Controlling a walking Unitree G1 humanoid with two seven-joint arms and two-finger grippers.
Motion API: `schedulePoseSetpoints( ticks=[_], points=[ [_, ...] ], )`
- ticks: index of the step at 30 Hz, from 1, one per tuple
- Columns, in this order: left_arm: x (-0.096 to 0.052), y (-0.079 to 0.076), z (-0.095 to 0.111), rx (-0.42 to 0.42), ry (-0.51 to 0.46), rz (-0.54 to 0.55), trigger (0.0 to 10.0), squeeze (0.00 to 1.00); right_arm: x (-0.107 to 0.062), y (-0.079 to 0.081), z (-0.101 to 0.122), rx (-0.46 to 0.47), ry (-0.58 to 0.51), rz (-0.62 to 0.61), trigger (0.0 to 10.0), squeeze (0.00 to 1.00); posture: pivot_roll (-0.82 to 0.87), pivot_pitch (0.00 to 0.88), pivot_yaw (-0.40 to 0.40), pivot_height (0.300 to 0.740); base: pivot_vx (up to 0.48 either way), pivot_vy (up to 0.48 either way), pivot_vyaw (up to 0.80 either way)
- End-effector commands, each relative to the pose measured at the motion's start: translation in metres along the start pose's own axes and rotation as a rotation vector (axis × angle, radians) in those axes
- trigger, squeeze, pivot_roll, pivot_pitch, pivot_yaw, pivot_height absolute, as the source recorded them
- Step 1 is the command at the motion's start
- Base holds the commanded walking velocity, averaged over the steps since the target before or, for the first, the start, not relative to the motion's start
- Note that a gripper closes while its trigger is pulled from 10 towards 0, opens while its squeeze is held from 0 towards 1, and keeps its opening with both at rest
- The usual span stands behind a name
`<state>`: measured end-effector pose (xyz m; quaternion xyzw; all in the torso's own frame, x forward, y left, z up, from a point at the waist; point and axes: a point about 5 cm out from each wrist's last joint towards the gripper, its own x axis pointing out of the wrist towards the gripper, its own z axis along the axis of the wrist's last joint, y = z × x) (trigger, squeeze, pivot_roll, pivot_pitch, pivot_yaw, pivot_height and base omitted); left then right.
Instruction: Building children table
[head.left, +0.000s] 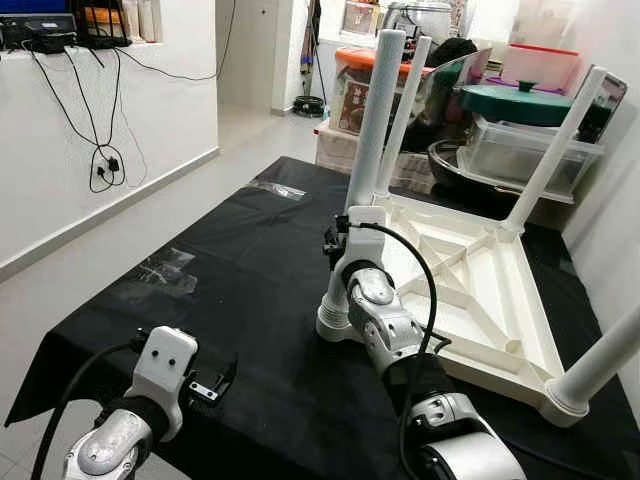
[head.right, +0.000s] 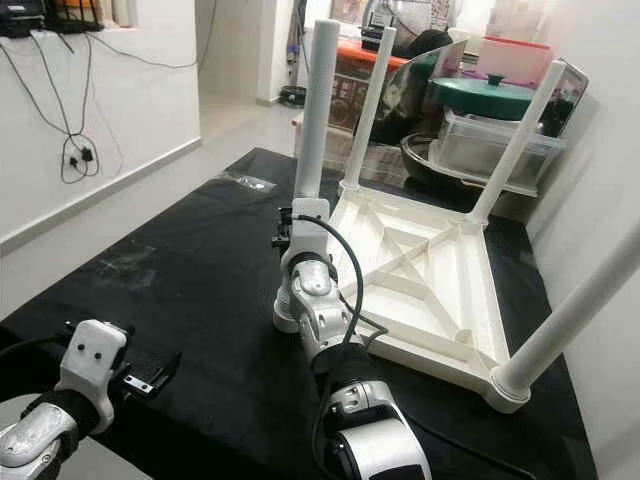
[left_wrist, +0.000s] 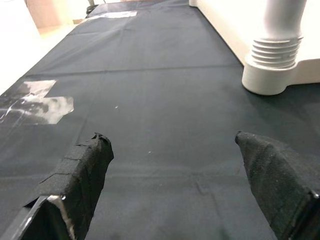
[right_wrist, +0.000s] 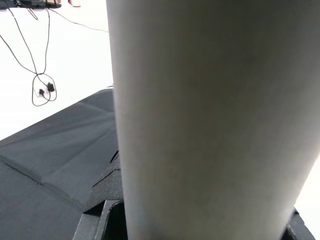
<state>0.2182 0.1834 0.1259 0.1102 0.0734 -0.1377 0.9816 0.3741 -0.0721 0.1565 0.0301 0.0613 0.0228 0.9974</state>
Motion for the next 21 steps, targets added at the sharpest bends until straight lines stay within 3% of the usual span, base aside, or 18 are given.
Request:
schedulePoseSetpoints(
  ticks=[1, 9, 14, 15, 21],
  points=[
    [0.001, 0.000, -0.002, 0.008, 0.017, -0.001, 10.0, 0.00, -0.008, -0.021, -0.047, 0.013, 0.194, -0.077, 0.0, 0.00, 0.13, 0.000, -0.115, 0.740, 0.000, 0.000, 0.00],
    [0.002, 0.000, -0.003, 0.010, 0.017, -0.002, 10.0, 0.00, -0.009, -0.014, -0.032, 0.032, 0.064, 0.009, 0.0, 0.00, 0.13, 0.000, -0.113, 0.740, 0.000, 0.000, 0.00],
    [0.002, 0.002, -0.003, 0.014, 0.019, 0.000, 10.0, 0.00, -0.014, -0.007, -0.024, 0.010, -0.058, 0.112, 0.0, 0.00, 0.13, 0.000, -0.108, 0.740, 0.000, 0.000, 0.00],
    [0.002, 0.003, -0.003, 0.017, 0.020, 0.000, 10.0, 0.00, -0.018, 0.000, -0.020, 0.009, -0.108, 0.187, 0.0, 0.00, 0.13, 0.000, -0.106, 0.740, 0.000, 0.000, 0.00],
    [0.002, 0.003, -0.003, 0.018, 0.020, -0.001, 10.0, 0.00, -0.020, 0.005, -0.019, -0.003, -0.133, 0.235, 0.0, 0.00, 0.13, 0.000, -0.105, 0.740, 0.000, 0.000, 0.00]
  ],
)
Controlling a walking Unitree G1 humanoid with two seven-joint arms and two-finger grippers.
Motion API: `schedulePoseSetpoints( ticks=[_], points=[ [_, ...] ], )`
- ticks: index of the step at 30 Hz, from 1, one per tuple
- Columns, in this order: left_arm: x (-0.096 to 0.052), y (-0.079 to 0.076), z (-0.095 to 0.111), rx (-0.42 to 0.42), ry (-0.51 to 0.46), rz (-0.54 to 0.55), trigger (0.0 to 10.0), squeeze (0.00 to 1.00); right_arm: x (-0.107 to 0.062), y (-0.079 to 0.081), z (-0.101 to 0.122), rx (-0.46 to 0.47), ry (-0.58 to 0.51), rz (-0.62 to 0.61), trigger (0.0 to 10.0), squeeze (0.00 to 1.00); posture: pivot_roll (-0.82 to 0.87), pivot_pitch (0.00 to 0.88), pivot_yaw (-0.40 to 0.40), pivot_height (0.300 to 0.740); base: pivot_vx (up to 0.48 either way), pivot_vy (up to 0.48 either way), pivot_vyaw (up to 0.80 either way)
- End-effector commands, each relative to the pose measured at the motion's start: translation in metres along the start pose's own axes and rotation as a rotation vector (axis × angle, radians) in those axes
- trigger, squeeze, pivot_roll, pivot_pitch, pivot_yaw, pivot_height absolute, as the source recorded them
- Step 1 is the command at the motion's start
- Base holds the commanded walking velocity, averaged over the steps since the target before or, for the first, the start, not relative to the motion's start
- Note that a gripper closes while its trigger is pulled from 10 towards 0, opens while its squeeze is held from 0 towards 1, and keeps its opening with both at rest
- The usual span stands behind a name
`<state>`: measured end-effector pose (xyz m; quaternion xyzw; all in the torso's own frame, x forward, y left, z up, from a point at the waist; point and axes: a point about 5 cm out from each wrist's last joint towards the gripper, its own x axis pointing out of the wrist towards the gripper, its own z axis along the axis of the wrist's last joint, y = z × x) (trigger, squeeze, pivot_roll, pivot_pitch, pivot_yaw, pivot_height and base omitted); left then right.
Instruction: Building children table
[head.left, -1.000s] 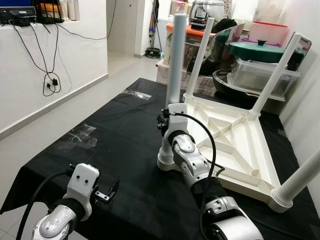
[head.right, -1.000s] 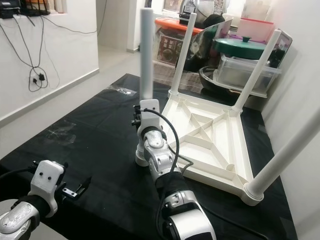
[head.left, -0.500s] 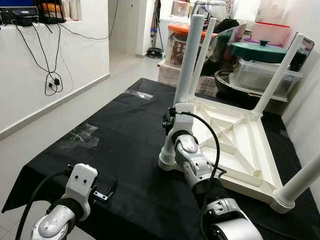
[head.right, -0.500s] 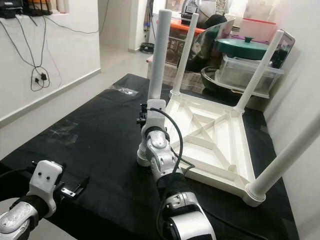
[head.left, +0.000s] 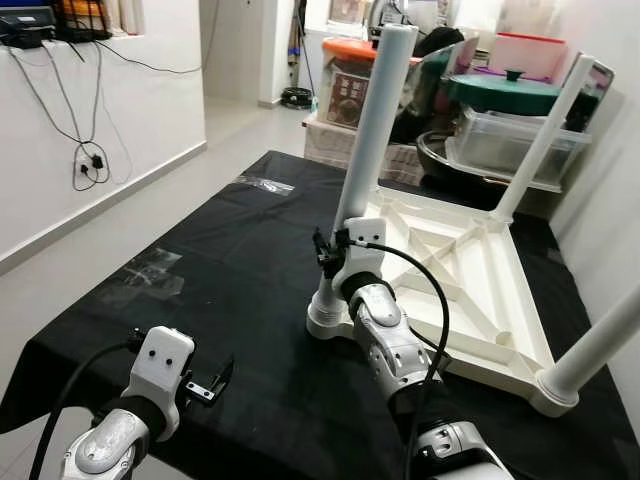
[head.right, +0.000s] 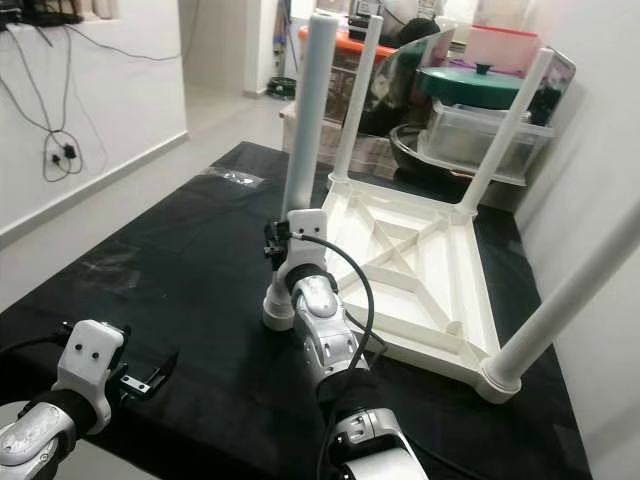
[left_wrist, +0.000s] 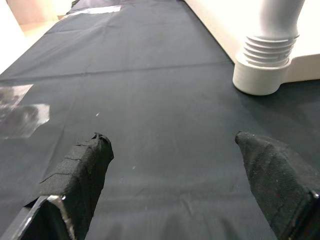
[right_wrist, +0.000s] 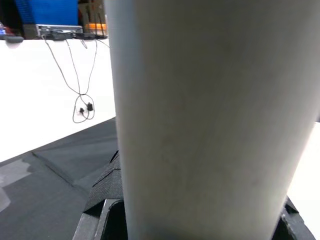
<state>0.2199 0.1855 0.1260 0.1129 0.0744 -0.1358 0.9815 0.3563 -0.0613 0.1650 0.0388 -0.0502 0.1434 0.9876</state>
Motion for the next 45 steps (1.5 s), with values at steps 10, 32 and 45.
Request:
schedulePoseSetpoints(
  ticks=[10, 32, 45],
  points=[
    [0.001, 0.001, -0.004, 0.016, 0.020, -0.007, 10.0, 0.00, -0.011, -0.006, -0.035, 0.067, 0.139, 0.034, 0.0, 0.00, 0.14, 0.000, -0.105, 0.740, 0.000, 0.000, 0.00],
    [0.002, 0.001, -0.004, 0.021, 0.023, -0.010, 10.0, 0.00, -0.009, 0.005, -0.030, 0.036, 0.151, 0.147, 10.0, 0.00, 0.13, 0.000, -0.104, 0.740, 0.000, 0.000, 0.00],
    [0.002, 0.000, -0.005, 0.022, 0.024, -0.014, 10.0, 0.00, -0.006, 0.004, -0.018, 0.041, 0.114, 0.153, 10.0, 0.00, 0.12, 0.000, -0.105, 0.740, 0.000, 0.000, 0.00]
  ],
)
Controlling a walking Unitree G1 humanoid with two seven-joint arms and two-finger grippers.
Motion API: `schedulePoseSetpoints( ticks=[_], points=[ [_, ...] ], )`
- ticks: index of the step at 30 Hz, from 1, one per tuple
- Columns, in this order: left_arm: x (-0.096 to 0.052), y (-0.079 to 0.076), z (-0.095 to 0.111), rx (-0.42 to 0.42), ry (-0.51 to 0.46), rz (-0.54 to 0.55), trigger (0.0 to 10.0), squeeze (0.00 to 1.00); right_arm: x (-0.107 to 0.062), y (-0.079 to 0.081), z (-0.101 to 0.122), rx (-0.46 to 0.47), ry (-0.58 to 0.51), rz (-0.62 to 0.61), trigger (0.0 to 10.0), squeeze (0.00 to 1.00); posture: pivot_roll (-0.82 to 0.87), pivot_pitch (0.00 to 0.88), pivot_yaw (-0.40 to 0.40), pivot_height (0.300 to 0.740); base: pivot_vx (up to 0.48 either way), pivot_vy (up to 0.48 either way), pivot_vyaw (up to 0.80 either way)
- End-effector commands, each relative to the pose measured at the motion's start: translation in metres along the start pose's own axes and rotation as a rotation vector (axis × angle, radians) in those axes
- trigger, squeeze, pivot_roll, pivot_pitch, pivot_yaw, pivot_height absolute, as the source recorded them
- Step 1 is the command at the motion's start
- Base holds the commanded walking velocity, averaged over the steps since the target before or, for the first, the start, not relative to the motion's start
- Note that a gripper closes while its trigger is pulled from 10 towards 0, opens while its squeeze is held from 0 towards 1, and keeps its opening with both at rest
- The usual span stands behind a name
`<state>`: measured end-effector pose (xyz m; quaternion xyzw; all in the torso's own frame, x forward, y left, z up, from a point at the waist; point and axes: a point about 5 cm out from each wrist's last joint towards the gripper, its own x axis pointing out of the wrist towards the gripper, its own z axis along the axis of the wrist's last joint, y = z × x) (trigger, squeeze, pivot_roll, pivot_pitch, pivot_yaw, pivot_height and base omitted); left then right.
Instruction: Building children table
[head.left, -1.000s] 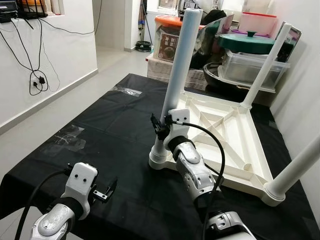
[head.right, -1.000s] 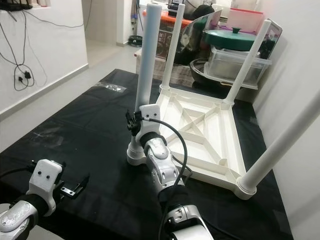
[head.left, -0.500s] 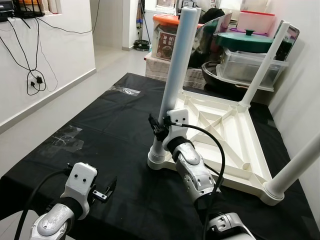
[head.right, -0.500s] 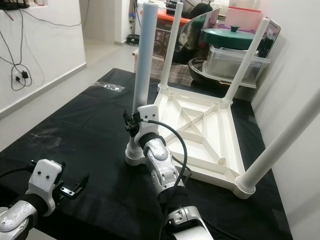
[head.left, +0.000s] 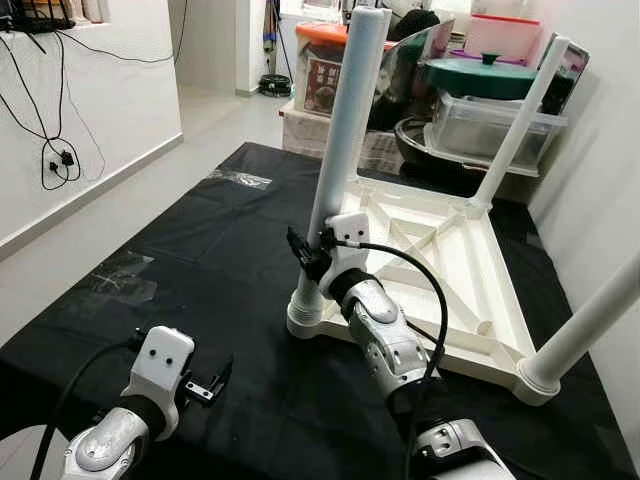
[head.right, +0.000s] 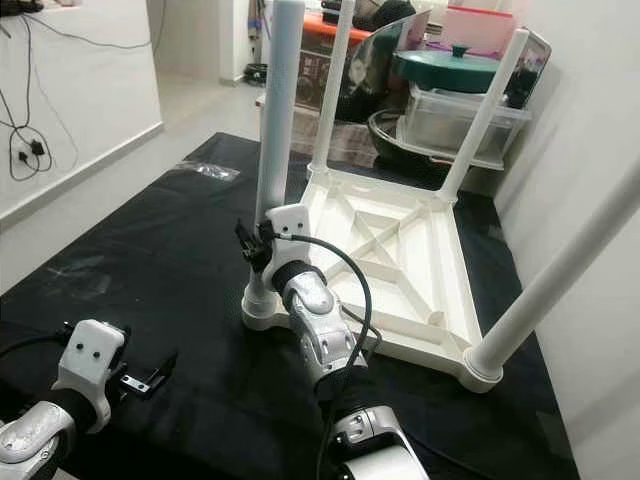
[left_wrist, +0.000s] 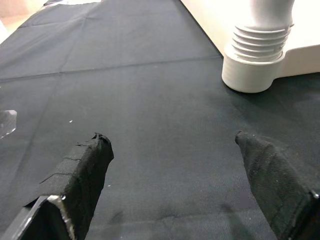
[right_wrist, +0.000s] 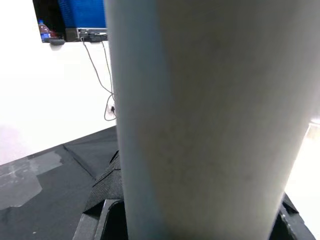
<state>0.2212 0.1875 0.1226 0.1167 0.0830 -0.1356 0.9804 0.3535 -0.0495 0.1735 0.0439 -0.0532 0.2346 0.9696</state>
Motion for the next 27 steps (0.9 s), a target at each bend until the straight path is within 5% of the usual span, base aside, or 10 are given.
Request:
schedulePoseSetpoints(
  ticks=[1, 19, 20, 22, 23, 24, 26, 27],
  points=[
    [0.001, -0.001, -0.001, 0.017, 0.006, -0.013, 10.0, 0.00, -0.009, -0.007, -0.025, 0.032, 0.111, -0.033, 10.0, 0.00, 0.12, 0.000, -0.105, 0.740, 0.000, 0.000, 0.00],
    [0.001, -0.002, -0.002, 0.017, 0.008, -0.019, 10.0, 0.00, -0.008, -0.006, -0.015, 0.035, 0.089, -0.027, 10.0, 0.00, 0.12, 0.000, -0.104, 0.740, 0.000, 0.000, 0.00],
    [0.001, -0.002, -0.002, 0.016, 0.008, -0.020, 10.0, 0.00, -0.007, -0.006, -0.013, 0.037, 0.084, -0.026, 10.0, 0.15, 0.12, 0.000, -0.104, 0.740, 0.000, 0.000, 0.00],
    [0.001, -0.002, -0.002, 0.015, 0.008, -0.020, 10.0, 0.00, -0.007, -0.006, -0.012, 0.038, 0.081, -0.026, 10.0, 0.15, 0.12, 0.000, -0.104, 0.740, 0.000, 0.000, 0.00],
    [0.001, -0.002, -0.002, 0.016, 0.008, -0.020, 10.0, 0.00, -0.007, -0.006, -0.011, 0.039, 0.076, -0.026, 10.0, 0.37, 0.12, 0.000, -0.104, 0.740, 0.000, 0.000, 0.00],
    [0.001, -0.002, -0.002, 0.016, 0.008, -0.020, 10.0, 0.00, -0.007, -0.006, -0.011, 0.039, 0.076, -0.026, 10.0, 0.37, 0.12, 0.000, -0.104, 0.740, 0.000, 0.000, 0.00],
    [0.001, -0.002, -0.002, 0.017, 0.009, -0.021, 10.0, 0.00, -0.007, -0.007, -0.008, 0.039, 0.067, -0.029, 10.0, 0.74, 0.12, 0.000, -0.104, 0.740, 0.000, 0.000, 0.00],
    [0.001, -0.002, -0.002, 0.017, 0.009, -0.021, 10.0, 0.00, -0.007, -0.007, -0.008, 0.040, 0.065, -0.030, 10.0, 0.74, 0.12, 0.000, -0.104, 0.740, 0.000, 0.000, 0.00]
  ],
)
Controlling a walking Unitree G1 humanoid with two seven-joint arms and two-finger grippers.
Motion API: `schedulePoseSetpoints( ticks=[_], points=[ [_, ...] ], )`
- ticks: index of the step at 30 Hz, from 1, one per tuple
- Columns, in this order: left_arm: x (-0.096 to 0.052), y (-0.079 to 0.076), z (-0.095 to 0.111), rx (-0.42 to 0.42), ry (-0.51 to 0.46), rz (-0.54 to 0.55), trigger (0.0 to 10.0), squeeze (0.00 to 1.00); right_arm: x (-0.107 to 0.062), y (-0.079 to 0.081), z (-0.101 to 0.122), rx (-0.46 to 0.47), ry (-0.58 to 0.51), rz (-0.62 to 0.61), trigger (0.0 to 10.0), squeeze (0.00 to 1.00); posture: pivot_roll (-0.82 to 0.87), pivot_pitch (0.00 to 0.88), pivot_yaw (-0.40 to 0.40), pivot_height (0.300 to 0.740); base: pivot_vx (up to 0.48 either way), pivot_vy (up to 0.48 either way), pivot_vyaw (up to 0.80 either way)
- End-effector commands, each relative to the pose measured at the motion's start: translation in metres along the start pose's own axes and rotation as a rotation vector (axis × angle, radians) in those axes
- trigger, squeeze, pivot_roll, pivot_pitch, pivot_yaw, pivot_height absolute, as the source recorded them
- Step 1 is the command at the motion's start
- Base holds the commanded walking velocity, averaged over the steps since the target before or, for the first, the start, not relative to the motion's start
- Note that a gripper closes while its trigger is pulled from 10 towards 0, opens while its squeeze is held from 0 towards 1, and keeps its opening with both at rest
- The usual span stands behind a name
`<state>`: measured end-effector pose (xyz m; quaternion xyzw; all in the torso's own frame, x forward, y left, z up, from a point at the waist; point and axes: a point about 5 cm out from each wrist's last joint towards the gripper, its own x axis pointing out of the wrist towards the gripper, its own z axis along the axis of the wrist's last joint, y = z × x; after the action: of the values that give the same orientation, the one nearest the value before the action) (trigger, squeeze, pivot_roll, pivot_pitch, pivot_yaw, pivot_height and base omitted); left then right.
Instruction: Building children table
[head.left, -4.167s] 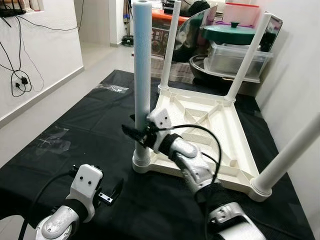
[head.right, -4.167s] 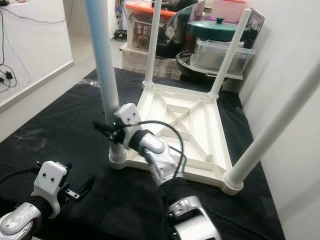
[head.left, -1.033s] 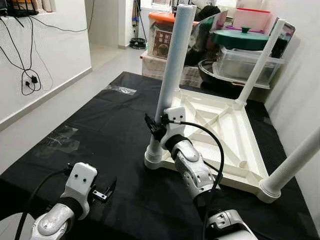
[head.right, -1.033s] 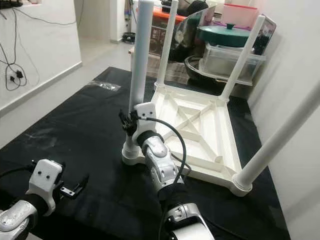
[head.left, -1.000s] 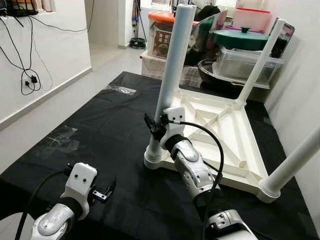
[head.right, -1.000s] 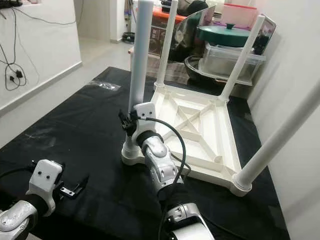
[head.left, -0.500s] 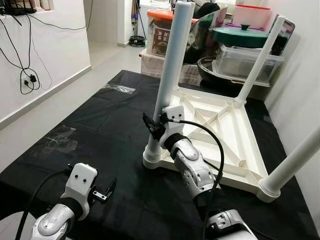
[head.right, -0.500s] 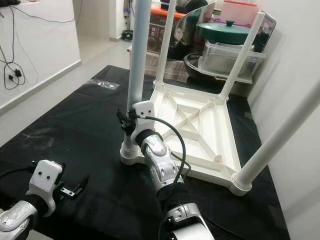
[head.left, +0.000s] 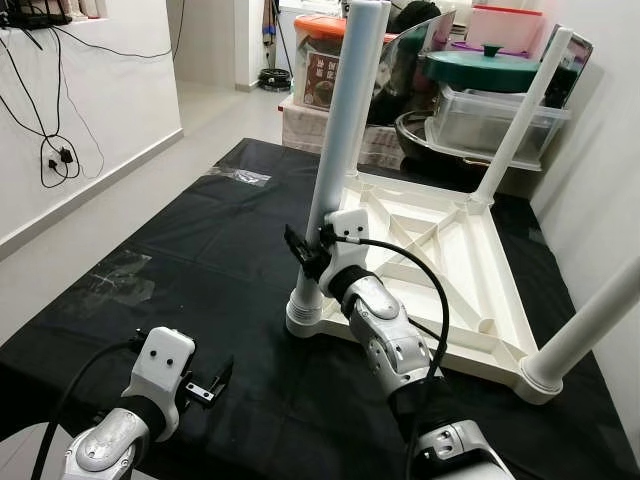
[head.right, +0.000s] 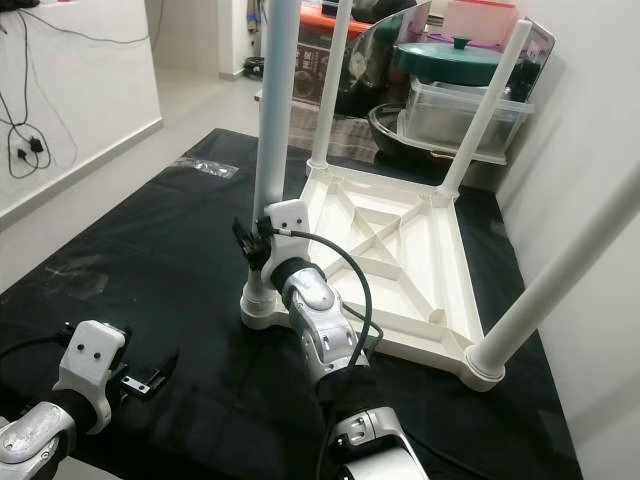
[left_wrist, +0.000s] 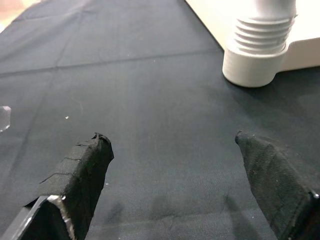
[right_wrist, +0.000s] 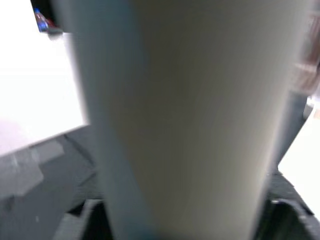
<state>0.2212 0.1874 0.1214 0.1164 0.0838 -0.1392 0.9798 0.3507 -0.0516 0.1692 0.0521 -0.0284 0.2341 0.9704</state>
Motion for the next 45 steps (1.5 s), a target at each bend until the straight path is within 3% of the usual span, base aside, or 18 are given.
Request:
schedulePoseSetpoints(
  ticks=[1, 20, 31, 40, 41, 42, 43, 45],
  points=[
    [0.001, -0.002, -0.001, 0.017, 0.008, -0.015, 10.0, 0.00, -0.002, -0.007, -0.003, 0.015, 0.016, -0.027, 10.0, 1.00, 0.12, 0.000, -0.102, 0.740, 0.000, 0.000, 0.00],
    [0.002, -0.002, -0.001, 0.021, 0.008, -0.023, 10.0, 0.00, 0.000, -0.018, 0.031, 0.032, -0.112, -0.008, 10.0, 1.00, 0.11, 0.000, -0.095, 0.740, 0.000, 0.000, 0.00],
    [0.004, -0.001, -0.001, 0.029, 0.007, -0.033, 10.0, 0.00, 0.001, -0.029, 0.053, 0.036, -0.170, 0.098, 10.0, 1.00, 0.11, 0.000, -0.090, 0.740, 0.000, 0.000, 0.00],
    [0.004, -0.002, -0.001, 0.033, 0.005, -0.037, 10.0, 0.00, 0.005, -0.032, 0.059, 0.028, -0.166, 0.157, 10.0, 1.00, 0.11, 0.000, -0.090, 0.740, 0.000, 0.000, 0.00],
    [0.004, -0.002, -0.001, 0.035, 0.005, -0.038, 10.0, 0.00, 0.007, -0.034, 0.061, 0.024, -0.161, 0.196, 10.0, 0.67, 0.11, 0.000, -0.094, 0.740, 0.000, 0.000, 0.00],
    [0.004, -0.002, -0.001, 0.037, 0.006, -0.039, 10.0, 0.00, 0.008, -0.036, 0.064, 0.018, -0.157, 0.225, 10.0, 0.23, 0.11, 0.000, -0.094, 0.740, 0.000, 0.000, 0.00],
    [0.004, -0.002, -0.001, 0.037, 0.006, -0.039, 10.0, 0.00, 0.008, -0.036, 0.064, 0.018, -0.157, 0.225, 10.0, 0.23, 0.11, 0.000, -0.094, 0.740, 0.000, 0.000, 0.00],
    [0.004, -0.001, -0.002, 0.038, 0.008, -0.038, 10.0, 0.00, 0.010, -0.041, 0.068, 0.003, -0.148, 0.257, 10.0, 0.06, 0.11, 0.000, -0.098, 0.740, 0.000, 0.000, 0.00]
  ],
)
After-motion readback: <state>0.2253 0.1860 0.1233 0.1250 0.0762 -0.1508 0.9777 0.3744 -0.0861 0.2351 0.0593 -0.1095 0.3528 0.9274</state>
